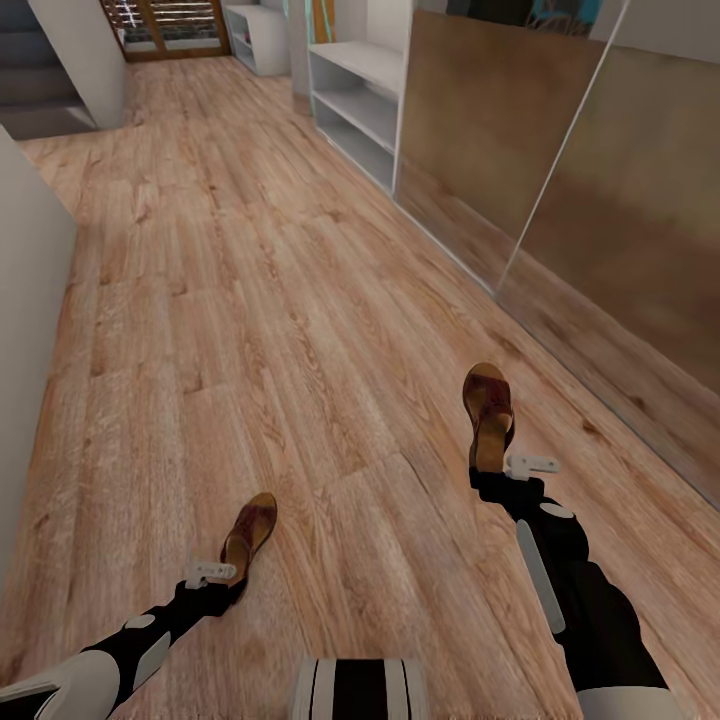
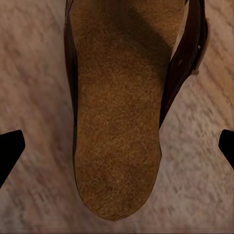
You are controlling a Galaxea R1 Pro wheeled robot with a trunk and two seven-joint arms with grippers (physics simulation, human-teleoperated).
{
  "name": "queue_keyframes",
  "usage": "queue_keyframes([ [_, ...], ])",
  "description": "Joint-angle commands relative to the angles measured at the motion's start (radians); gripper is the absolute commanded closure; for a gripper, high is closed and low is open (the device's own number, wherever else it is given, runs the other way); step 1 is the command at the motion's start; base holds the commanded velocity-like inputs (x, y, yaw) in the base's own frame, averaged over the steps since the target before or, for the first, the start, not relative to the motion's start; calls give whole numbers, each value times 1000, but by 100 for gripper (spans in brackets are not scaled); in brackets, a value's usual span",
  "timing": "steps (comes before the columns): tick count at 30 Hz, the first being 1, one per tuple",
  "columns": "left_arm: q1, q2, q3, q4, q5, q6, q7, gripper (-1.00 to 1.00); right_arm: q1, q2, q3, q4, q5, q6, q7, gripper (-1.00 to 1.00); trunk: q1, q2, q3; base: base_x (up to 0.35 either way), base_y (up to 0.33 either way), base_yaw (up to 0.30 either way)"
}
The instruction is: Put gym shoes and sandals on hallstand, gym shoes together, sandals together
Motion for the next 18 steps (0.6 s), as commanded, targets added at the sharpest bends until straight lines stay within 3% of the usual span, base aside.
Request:
queue_keyframes([
  [1,-1,0,9,1,-10,-4,-2,-100,0,0,1,-1,-13,5,-10,100,0,-1,-5,0,0,0],
  [18,-1,0,9,1,-10,-4,-2,-100,0,0,1,-2,-13,4,-10,100,6,-4,-68,0,0,26],
])
